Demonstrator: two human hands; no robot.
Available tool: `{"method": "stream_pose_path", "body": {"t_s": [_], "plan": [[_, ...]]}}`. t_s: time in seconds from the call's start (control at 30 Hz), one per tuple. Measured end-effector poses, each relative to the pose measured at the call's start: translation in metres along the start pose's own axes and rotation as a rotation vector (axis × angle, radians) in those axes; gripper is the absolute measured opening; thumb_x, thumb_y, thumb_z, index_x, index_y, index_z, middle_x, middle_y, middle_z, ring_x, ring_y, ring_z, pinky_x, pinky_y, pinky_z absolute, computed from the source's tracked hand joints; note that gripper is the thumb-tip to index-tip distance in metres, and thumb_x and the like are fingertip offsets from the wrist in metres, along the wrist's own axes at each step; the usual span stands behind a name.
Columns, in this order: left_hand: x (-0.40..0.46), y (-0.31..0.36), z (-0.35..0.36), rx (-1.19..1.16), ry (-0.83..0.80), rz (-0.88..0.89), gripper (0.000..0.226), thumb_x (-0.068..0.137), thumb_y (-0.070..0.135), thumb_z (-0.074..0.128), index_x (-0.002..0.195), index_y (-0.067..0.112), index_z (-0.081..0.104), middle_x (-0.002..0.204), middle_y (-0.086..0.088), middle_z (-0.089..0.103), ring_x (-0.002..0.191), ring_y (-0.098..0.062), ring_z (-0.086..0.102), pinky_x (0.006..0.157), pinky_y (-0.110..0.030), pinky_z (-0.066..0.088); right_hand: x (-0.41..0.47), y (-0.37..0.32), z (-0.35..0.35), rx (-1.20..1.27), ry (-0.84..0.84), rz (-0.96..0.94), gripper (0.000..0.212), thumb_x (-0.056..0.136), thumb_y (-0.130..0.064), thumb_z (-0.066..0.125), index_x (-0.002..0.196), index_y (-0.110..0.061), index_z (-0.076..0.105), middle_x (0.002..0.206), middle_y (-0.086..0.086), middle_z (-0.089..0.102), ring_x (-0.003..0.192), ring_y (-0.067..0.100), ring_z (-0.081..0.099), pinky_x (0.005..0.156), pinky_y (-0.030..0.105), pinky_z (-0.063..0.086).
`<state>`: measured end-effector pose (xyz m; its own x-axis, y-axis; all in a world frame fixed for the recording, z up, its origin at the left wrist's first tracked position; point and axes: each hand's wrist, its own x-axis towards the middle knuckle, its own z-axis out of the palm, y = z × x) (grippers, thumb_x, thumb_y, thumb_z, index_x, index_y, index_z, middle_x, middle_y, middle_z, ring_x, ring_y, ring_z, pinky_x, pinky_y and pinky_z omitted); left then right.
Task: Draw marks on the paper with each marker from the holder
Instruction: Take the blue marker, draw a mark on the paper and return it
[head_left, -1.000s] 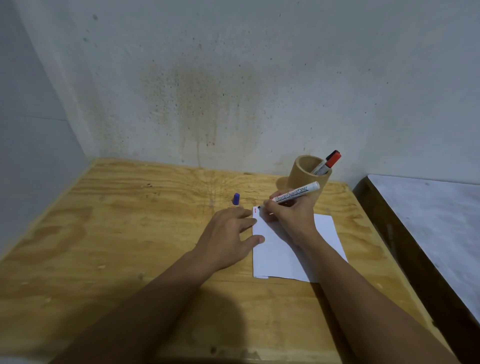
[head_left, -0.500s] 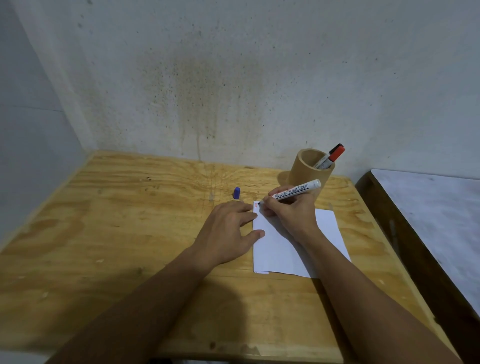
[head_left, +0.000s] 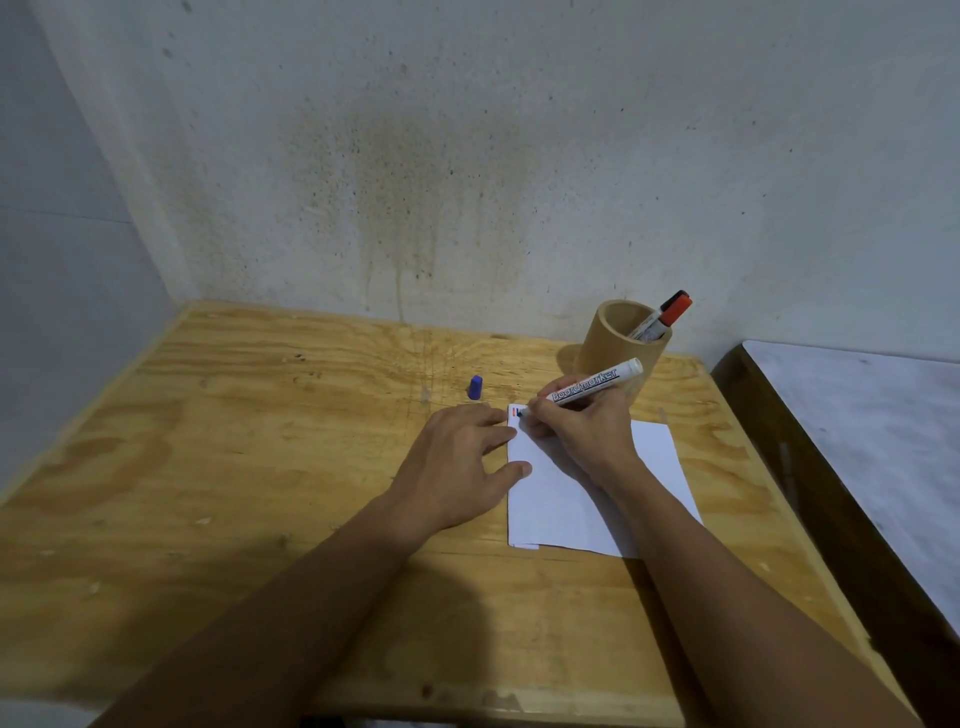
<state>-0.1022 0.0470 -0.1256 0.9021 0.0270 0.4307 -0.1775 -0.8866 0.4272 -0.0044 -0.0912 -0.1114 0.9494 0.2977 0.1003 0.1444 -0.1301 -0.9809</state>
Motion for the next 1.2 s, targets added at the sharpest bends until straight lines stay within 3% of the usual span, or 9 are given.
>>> {"method": "stream_pose_path", "body": {"t_s": [0.2, 0.27, 0.37, 0.5, 0.63, 0.77, 0.97, 1.07, 1.2], "plan": [[0.009, 0.000, -0.004, -0.181, 0.081, -0.149, 0.037, 0.074, 0.029, 0.075, 0.105, 0.010, 0.067, 0.111, -0.002, 0.064, 0.101, -0.016, 0.059, 0.087, -0.030, 0.049, -0.006, -0.013, 0.000, 0.195, 0.067, -0.001, 0.008, 0.082, 0.017, 0.062, 0.089, 0.014, 0.060, 0.069, 0.015, 0.060, 0.056, 0.008, 0.063, 0.054, 0.020, 0.054], [0.020, -0.002, -0.006, -0.205, 0.196, -0.233, 0.035, 0.077, 0.018, 0.071, 0.110, 0.011, 0.061, 0.110, -0.001, 0.053, 0.097, -0.017, 0.056, 0.083, -0.033, 0.052, -0.004, -0.013, -0.004, 0.221, 0.146, -0.012, 0.017, 0.082, 0.010, 0.068, 0.095, 0.014, 0.058, 0.080, 0.024, 0.064, 0.065, 0.016, 0.068, 0.060, 0.025, 0.056], [0.038, -0.009, -0.008, -0.152, 0.132, -0.320, 0.044, 0.084, 0.008, 0.064, 0.126, 0.013, 0.053, 0.119, -0.004, 0.047, 0.105, -0.021, 0.052, 0.087, -0.033, 0.048, -0.002, -0.020, -0.008, 0.183, 0.179, -0.024, 0.021, 0.080, 0.001, 0.075, 0.095, 0.008, 0.061, 0.087, 0.027, 0.069, 0.074, 0.026, 0.070, 0.062, 0.031, 0.058], [0.053, -0.017, -0.011, -0.134, 0.052, -0.381, 0.019, 0.082, 0.001, 0.065, 0.099, 0.008, 0.069, 0.100, -0.010, 0.063, 0.090, -0.021, 0.058, 0.074, -0.025, 0.040, -0.001, -0.040, -0.018, 0.340, 0.084, 0.026, 0.012, 0.085, 0.005, 0.064, 0.096, 0.010, 0.062, 0.083, 0.022, 0.069, 0.069, 0.026, 0.070, 0.058, 0.032, 0.060], [0.060, -0.011, -0.023, -0.816, 0.168, -0.670, 0.011, 0.078, 0.000, 0.070, 0.079, 0.011, 0.071, 0.080, -0.007, 0.069, 0.069, -0.021, 0.066, 0.073, -0.041, 0.058, -0.003, -0.054, -0.029, 0.356, 0.016, 0.036, 0.014, 0.088, 0.003, 0.060, 0.102, 0.006, 0.060, 0.088, 0.027, 0.066, 0.073, 0.030, 0.066, 0.062, 0.038, 0.062], [0.062, 0.007, -0.039, -1.274, 0.169, -0.743, 0.007, 0.079, -0.003, 0.068, 0.082, 0.003, 0.070, 0.079, -0.013, 0.072, 0.068, -0.018, 0.070, 0.065, -0.025, 0.059, -0.010, -0.063, -0.032, 0.291, 0.051, -0.055, 0.017, 0.086, 0.001, 0.068, 0.100, 0.008, 0.061, 0.089, 0.028, 0.072, 0.074, 0.029, 0.072, 0.070, 0.043, 0.060], [0.063, 0.023, -0.039, -1.359, 0.136, -0.699, 0.008, 0.080, -0.004, 0.065, 0.088, -0.004, 0.068, 0.080, -0.016, 0.071, 0.065, -0.017, 0.071, 0.063, -0.021, 0.058, -0.014, -0.072, -0.032, 0.284, 0.063, -0.118, 0.016, 0.086, 0.001, 0.068, 0.093, 0.013, 0.060, 0.089, 0.032, 0.071, 0.073, 0.033, 0.071, 0.064, 0.039, 0.058], [0.063, 0.029, -0.040, -1.375, 0.119, -0.682, 0.012, 0.080, -0.004, 0.066, 0.092, -0.008, 0.066, 0.080, -0.016, 0.070, 0.064, -0.017, 0.070, 0.062, -0.021, 0.058, -0.017, -0.072, -0.033, 0.233, 0.054, -0.145, 0.005, 0.086, -0.001, 0.070, 0.087, 0.001, 0.065, 0.081, 0.020, 0.073, 0.073, 0.030, 0.072, 0.064, 0.038, 0.057], [0.064, 0.035, -0.048, -1.405, 0.130, -0.680, 0.003, 0.078, -0.004, 0.068, 0.081, -0.004, 0.066, 0.072, -0.013, 0.071, 0.064, -0.020, 0.071, 0.060, -0.022, 0.058, -0.018, -0.075, -0.036, 0.201, 0.054, -0.157, 0.011, 0.086, -0.006, 0.071, 0.087, 0.004, 0.070, 0.068, 0.007, 0.073, 0.061, 0.018, 0.069, 0.062, 0.038, 0.051]]}}
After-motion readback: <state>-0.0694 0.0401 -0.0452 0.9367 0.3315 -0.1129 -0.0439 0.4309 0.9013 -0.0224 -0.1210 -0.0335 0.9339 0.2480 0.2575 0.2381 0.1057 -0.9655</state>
